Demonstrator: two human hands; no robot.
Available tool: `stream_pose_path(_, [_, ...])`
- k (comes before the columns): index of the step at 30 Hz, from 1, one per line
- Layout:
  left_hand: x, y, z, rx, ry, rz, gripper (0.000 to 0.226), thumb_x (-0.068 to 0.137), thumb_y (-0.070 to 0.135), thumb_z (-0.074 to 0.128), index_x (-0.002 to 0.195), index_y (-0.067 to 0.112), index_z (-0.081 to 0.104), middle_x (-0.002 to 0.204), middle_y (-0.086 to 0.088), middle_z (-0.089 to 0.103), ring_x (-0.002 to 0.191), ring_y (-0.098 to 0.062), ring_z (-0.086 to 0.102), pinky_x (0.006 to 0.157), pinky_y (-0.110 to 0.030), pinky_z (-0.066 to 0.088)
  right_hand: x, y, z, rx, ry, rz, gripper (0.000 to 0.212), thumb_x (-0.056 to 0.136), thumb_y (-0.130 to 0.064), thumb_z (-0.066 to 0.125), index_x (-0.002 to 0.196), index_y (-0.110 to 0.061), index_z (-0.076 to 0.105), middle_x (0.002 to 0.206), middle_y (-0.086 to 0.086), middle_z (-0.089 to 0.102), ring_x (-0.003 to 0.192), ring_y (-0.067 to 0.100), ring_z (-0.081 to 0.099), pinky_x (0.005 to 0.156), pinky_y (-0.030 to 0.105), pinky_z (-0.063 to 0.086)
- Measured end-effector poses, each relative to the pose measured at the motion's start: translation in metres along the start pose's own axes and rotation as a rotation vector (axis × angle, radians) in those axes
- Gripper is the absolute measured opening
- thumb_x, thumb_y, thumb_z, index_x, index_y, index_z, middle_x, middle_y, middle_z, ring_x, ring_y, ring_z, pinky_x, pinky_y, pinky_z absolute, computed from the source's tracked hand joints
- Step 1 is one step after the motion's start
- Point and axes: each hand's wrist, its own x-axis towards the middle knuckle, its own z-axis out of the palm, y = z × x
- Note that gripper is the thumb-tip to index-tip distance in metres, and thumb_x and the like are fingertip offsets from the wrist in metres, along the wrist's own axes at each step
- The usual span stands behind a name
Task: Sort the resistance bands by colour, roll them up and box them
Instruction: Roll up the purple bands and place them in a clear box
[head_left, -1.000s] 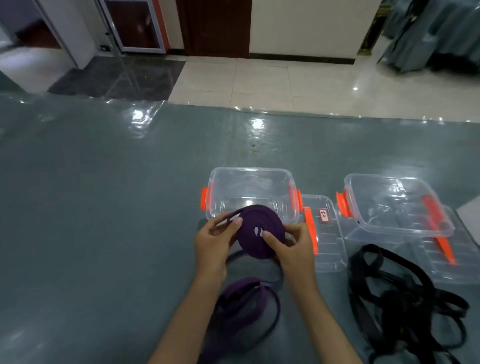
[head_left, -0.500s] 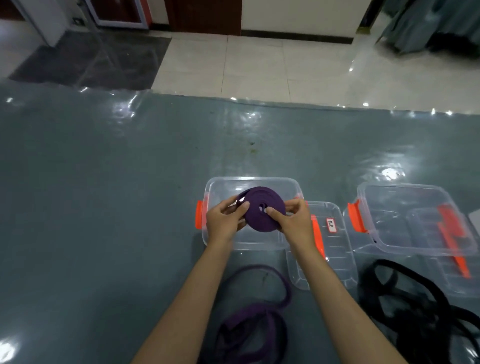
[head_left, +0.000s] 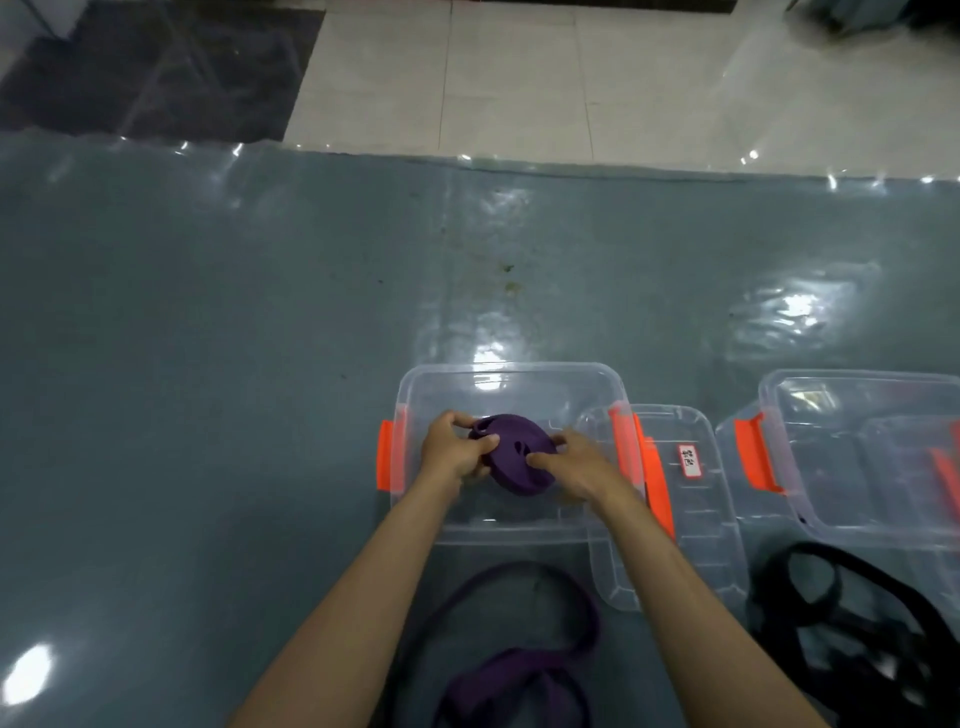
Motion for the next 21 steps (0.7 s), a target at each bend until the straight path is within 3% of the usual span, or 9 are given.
stream_pose_path(4, [0.021,-0.008,0.005,0.109,-0.013,-0.034,0.033,0.091,-0.007,0.071,0.093,0.017,0.048,0.107,-0.018,0.066,0.078,-0.025,0.067,0.043,-0.031,0.055,0.014,-0.002,0.007,-0.060,-0.005,-0.001,0.037,0.090,-0.027,0.075,0.122,-0.012,0.067,0.115,0.007,0.071,0.102,0.025,0.066,0.088,0.036,0.055])
stream_pose_path(6, [0.027,-0.007,0.007,0.237,0.012,-0.029,0.039,0.080,-0.004,0.079,0.095,0.015,0.050,0.111,-0.019,0.064,0.089,-0.034,0.069,0.051,-0.044,0.061,0.020,-0.002,0.010,-0.074,-0.008,0.026,0.042,0.087,-0.034,0.077,0.122,-0.012,0.067,0.116,0.009,0.073,0.102,0.026,0.068,0.091,0.039,0.055])
stream_pose_path(9, [0.054,-0.022,0.008,0.344,0.021,-0.009,0.055,0.059,0.006,0.082,0.110,0.006,0.061,0.111,-0.020,0.068,0.090,-0.041,0.073,0.053,-0.057,0.062,0.021,-0.003,0.010,-0.079,-0.014,0.043,0.040,0.088,-0.037,0.075,0.116,-0.011,0.064,0.111,0.007,0.070,0.101,0.026,0.067,0.081,0.034,0.052])
stream_pose_path(14, [0.031,-0.004,0.006,0.302,0.082,0.035,0.037,0.084,-0.004,0.078,0.117,0.004,0.064,0.113,-0.016,0.068,0.090,-0.034,0.073,0.051,-0.037,0.061,0.014,-0.011,0.009,-0.034,0.004,0.036,0.022,0.092,-0.029,0.072,0.101,-0.019,0.056,0.093,0.001,0.065,0.092,0.024,0.067,0.077,0.035,0.054])
stream_pose_path(18, [0.027,-0.003,0.003,0.333,0.080,0.054,0.039,0.084,-0.005,0.078,0.119,0.005,0.064,0.115,-0.017,0.069,0.091,-0.034,0.073,0.056,-0.040,0.063,0.010,-0.016,0.003,-0.058,-0.013,0.045,0.023,0.087,-0.032,0.072,0.098,-0.012,0.068,0.097,0.010,0.074,0.090,0.029,0.072,0.085,0.046,0.061])
stream_pose_path(20, [0.020,0.002,0.001,0.377,0.086,0.114,0.034,0.085,-0.003,0.075,0.117,0.002,0.066,0.114,-0.018,0.072,0.096,-0.033,0.072,0.067,-0.040,0.062,0.000,-0.021,-0.003,-0.097,-0.021,0.020,0.025,0.090,-0.032,0.070,0.105,-0.012,0.066,0.105,0.011,0.070,0.095,0.029,0.069,0.088,0.044,0.059])
stream_pose_path(21, [0.015,0.005,-0.001,0.428,0.098,0.164,0.027,0.086,0.000,0.074,0.113,0.001,0.067,0.112,-0.017,0.073,0.095,-0.031,0.070,0.070,-0.039,0.058,-0.007,-0.023,-0.006,-0.121,-0.011,-0.011,0.032,0.093,-0.030,0.069,0.118,-0.011,0.063,0.112,0.011,0.066,0.102,0.029,0.067,0.088,0.038,0.055])
